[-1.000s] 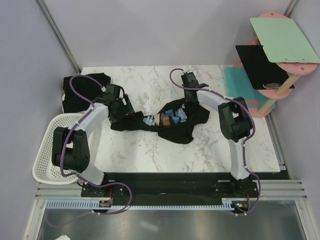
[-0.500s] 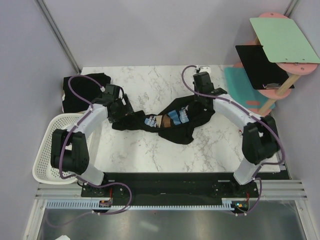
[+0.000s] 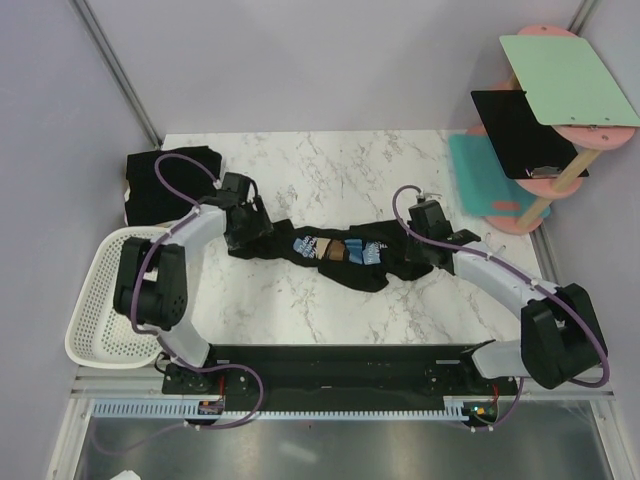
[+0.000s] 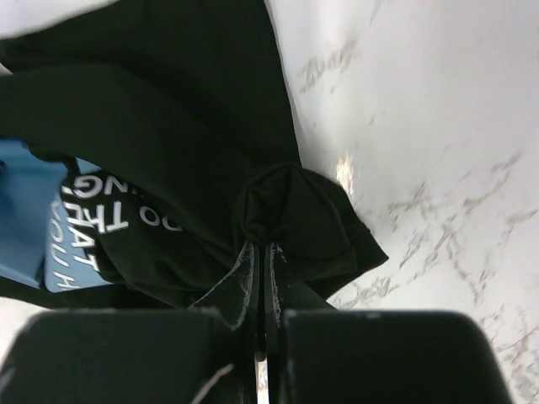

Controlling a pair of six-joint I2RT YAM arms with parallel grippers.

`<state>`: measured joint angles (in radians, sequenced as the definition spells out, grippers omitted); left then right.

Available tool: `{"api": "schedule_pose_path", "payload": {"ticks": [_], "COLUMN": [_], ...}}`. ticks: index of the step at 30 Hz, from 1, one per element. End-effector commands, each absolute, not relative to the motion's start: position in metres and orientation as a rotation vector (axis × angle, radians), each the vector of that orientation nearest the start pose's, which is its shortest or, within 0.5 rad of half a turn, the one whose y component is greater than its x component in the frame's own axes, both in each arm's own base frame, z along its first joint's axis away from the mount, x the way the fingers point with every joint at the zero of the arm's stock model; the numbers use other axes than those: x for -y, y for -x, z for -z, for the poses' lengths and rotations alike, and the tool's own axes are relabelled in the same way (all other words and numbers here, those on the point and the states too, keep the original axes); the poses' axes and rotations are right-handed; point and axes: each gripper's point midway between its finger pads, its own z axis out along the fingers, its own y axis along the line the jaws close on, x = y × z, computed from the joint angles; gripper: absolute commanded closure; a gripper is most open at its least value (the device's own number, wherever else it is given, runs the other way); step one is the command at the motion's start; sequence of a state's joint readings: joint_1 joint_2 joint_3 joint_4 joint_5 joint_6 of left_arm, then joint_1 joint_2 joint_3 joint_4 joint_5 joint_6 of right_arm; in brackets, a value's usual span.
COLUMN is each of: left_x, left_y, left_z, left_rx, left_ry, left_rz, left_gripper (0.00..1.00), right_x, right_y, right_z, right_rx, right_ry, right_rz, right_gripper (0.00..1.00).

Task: Fold and stack the t-shirts
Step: Flatten out the tshirt

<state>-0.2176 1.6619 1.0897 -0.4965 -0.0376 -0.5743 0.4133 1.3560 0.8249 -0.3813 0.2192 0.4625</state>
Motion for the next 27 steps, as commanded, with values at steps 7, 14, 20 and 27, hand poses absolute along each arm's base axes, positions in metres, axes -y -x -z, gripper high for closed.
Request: {"api": "schedule_pose_path", "payload": {"ticks": [7, 14, 20, 27], "left_x": [0.122, 0.124, 0.112, 0.099], "left_y": [-0.372, -0.441, -0.43, -0.342], "left_z": [-0.019, -0.103, -0.165, -0.106], "left_rx": [-2.694, -2.499, -2.381, -2.54], "left_ry": [0.448, 0.421, 0.384, 0.525], "left_rz": [0.233, 0.225, 0.219, 0.221], "left_gripper": [0.98, 0.98, 0.98, 0.98], "right_x": [-0.122, -0.138, -0.144, -0.132], "right_y": [-0.296, -0.386, -0.415, -0.36], "right_z": [-0.057, -0.106, -0.168, -0.163], "right_rx": [-2.499, -2.349, -2.222, -2.251], "right_ry": [-0.218, -0.147, -0.157, -0.172], "right_rz": [-0.187, -0.116, -0.185, -0.242], "right_gripper": [1.0, 1.0, 1.0, 1.0]}}
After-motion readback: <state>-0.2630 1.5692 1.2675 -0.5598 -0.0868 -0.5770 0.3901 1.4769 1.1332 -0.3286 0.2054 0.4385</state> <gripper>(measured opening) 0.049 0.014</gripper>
